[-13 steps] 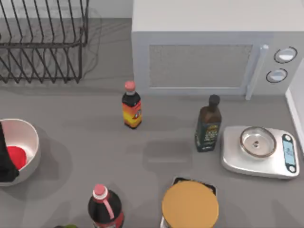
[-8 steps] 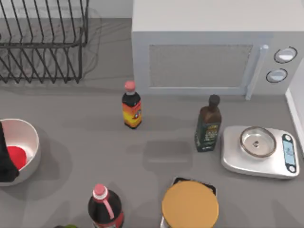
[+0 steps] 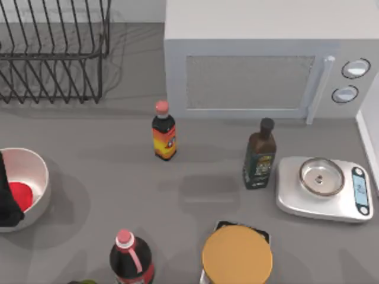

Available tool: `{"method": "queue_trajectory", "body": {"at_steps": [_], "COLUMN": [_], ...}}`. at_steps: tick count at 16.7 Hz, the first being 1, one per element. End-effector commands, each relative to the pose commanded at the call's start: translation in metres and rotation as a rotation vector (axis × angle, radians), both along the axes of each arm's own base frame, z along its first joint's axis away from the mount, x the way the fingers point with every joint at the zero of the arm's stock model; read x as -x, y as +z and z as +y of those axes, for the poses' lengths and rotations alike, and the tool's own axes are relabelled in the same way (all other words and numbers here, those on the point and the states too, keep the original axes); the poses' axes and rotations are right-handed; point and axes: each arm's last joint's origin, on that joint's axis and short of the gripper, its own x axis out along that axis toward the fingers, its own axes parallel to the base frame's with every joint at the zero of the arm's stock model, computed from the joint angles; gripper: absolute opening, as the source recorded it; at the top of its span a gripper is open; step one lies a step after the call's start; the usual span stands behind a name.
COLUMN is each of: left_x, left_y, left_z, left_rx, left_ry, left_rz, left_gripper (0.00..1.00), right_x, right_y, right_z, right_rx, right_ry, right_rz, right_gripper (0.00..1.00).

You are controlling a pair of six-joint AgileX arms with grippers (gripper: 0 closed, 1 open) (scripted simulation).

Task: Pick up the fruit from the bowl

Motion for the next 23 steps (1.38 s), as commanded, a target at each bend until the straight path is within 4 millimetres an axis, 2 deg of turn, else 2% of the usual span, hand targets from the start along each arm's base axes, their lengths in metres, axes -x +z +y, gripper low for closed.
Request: {"method": "queue_trajectory", "body": {"at_steps": [11, 14, 19, 23], "left_x": [0.000, -0.001, -0.017, -0.056], "left_y": [0.000, 0.010, 0.045, 0.068], "left_z": [0.000, 0.000, 0.000, 0.000], "left_rx": [0.000, 0.000, -0.003, -0.006], "left_ry": [0.000, -0.001, -0.003, -0.006], "left_rz": [0.001, 0.059, 0.351, 0.707], "left_gripper": [1.00, 1.00, 1.00, 1.00], "right_x": [0.000, 0.000, 0.000, 0.000], "right_y": [0.000, 0.000, 0.000, 0.000], "right_z": [0.000, 0.000, 0.000, 0.000], "right_rx": [0.000, 0.000, 0.000, 0.000], "right_ry": [0.000, 0.000, 0.000, 0.000], "right_rz": [0.000, 0.000, 0.000, 0.000], "right_gripper": [1.00, 1.00, 1.00, 1.00]}}
